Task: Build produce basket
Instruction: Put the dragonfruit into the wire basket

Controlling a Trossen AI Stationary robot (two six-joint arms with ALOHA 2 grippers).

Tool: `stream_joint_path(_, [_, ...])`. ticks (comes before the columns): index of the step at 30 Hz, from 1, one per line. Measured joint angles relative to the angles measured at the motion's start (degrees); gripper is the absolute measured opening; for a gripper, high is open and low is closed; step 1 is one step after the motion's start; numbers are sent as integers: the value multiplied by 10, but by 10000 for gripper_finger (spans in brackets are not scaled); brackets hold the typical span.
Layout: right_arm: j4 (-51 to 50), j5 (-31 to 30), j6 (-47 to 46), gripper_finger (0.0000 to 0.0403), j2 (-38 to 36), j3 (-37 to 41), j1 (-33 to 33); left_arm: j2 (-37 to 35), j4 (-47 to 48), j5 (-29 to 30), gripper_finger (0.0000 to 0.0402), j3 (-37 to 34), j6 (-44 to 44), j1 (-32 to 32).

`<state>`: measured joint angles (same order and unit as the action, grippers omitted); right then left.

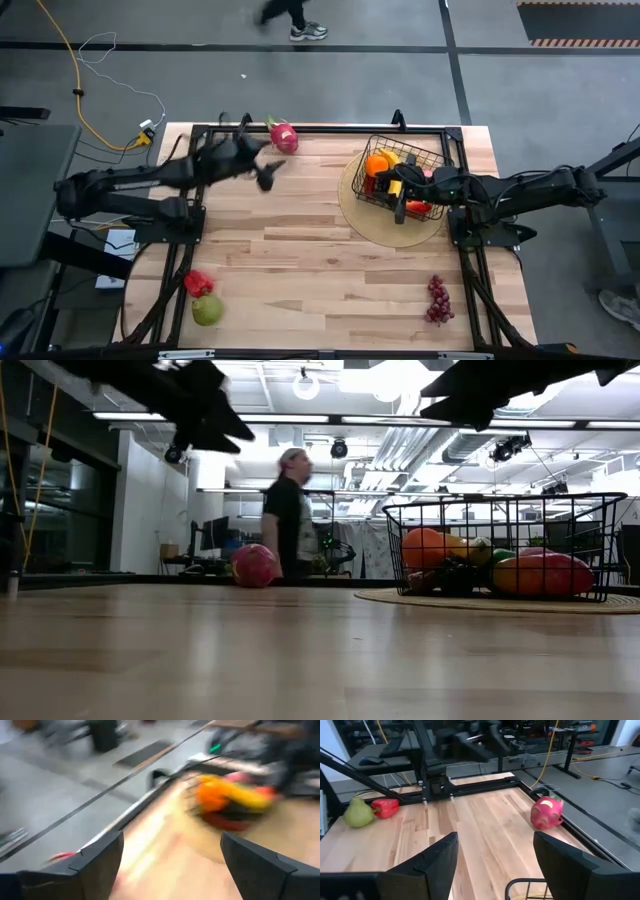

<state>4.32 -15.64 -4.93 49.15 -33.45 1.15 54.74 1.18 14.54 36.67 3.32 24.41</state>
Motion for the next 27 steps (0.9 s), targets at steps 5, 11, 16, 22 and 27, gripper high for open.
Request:
stream_joint_path(5, [-2,-5,-1,249,0,0,0,154,92,40,328,128,52,92])
stream_joint_path(11, [-3,-15,-6,249,0,0,0,302,105,41,326,205,172,162])
stream_joint_path(16, [-6,-25,-5,249,0,0,0,373,101,44,326,207,287,189])
stream_joint_path(22, [-7,-24,-6,249,0,0,0,424,68,74,326,208,398,207])
stream_joint_path(27, [-7,-24,-6,249,0,0,0,448,6,101,326,208,429,205])
